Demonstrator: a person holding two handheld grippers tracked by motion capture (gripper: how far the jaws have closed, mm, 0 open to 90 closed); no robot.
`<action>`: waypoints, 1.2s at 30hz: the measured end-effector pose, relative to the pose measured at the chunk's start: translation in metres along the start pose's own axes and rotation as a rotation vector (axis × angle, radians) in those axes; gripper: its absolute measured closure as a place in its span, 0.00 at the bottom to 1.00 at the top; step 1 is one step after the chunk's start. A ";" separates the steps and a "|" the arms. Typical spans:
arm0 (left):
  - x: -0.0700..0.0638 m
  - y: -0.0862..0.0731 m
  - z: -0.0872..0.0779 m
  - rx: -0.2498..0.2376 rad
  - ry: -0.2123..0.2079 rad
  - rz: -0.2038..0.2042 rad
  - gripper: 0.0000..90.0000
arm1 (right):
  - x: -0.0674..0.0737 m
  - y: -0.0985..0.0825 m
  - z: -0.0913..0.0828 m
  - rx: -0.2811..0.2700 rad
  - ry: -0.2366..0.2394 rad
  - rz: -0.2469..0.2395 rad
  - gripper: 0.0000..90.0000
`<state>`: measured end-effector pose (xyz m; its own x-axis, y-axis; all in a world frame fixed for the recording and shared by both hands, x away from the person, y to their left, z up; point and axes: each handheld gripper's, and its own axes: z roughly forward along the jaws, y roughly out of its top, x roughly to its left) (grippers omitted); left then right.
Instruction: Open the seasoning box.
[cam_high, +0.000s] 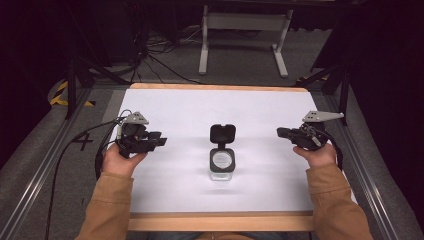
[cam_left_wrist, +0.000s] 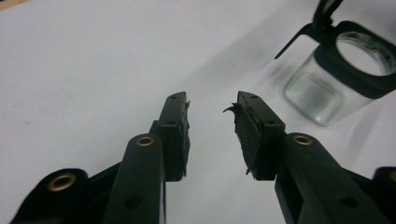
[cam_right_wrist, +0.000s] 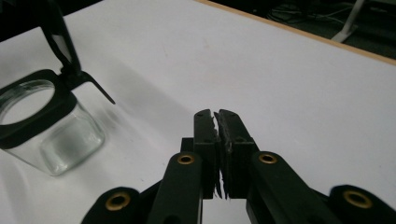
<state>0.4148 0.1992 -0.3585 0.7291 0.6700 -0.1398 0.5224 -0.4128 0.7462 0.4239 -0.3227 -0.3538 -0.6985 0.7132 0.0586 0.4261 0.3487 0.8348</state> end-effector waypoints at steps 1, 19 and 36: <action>0.003 -0.001 0.002 0.004 0.000 -0.001 0.72 | -0.005 -0.005 0.002 0.012 -0.007 0.013 0.96; 0.032 -0.032 0.039 0.121 0.043 -0.068 0.70 | -0.029 -0.036 0.029 0.138 -0.067 0.016 0.94; 0.029 -0.039 0.059 0.199 0.052 -0.008 0.68 | -0.027 -0.055 0.056 0.224 -0.063 -0.016 0.91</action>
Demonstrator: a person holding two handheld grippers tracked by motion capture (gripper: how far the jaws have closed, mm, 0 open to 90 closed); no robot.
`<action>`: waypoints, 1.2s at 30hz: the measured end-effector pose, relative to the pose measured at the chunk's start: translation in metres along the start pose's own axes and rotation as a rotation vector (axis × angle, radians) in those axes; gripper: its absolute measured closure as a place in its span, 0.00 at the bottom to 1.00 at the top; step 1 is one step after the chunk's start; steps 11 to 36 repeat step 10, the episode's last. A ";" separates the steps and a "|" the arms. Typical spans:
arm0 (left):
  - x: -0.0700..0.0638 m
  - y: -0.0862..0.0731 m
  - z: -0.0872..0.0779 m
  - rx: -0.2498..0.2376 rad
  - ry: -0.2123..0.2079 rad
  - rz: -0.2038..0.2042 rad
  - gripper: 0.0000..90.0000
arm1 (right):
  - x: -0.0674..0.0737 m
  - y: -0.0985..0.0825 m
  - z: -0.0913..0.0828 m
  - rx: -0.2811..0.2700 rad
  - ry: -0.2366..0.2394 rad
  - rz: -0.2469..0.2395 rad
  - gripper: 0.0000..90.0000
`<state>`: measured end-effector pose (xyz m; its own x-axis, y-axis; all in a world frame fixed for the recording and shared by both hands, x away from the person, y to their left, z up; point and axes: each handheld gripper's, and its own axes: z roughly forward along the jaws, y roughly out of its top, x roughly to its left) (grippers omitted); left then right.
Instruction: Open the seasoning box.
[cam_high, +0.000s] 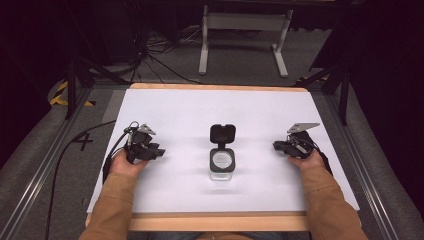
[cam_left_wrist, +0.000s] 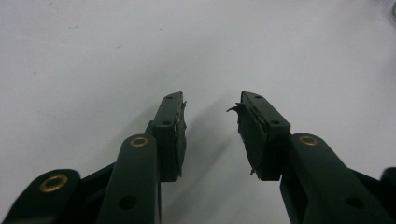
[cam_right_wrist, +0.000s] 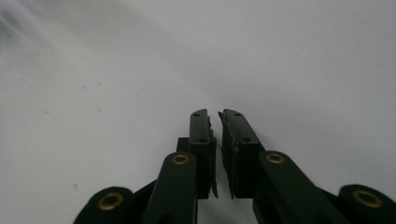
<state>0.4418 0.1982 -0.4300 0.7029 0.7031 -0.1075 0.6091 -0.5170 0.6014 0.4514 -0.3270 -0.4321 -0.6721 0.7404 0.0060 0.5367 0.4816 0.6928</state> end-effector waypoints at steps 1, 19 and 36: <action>0.000 0.000 0.001 0.007 0.000 0.002 0.67 | 0.000 0.000 0.000 0.000 0.000 0.000 0.91; -0.003 0.010 -0.004 -0.031 -0.063 -0.035 0.62 | 0.005 0.004 -0.005 -0.032 0.010 -0.006 0.88; -0.003 0.010 -0.004 -0.031 -0.063 -0.035 0.62 | 0.005 0.004 -0.005 -0.032 0.010 -0.006 0.88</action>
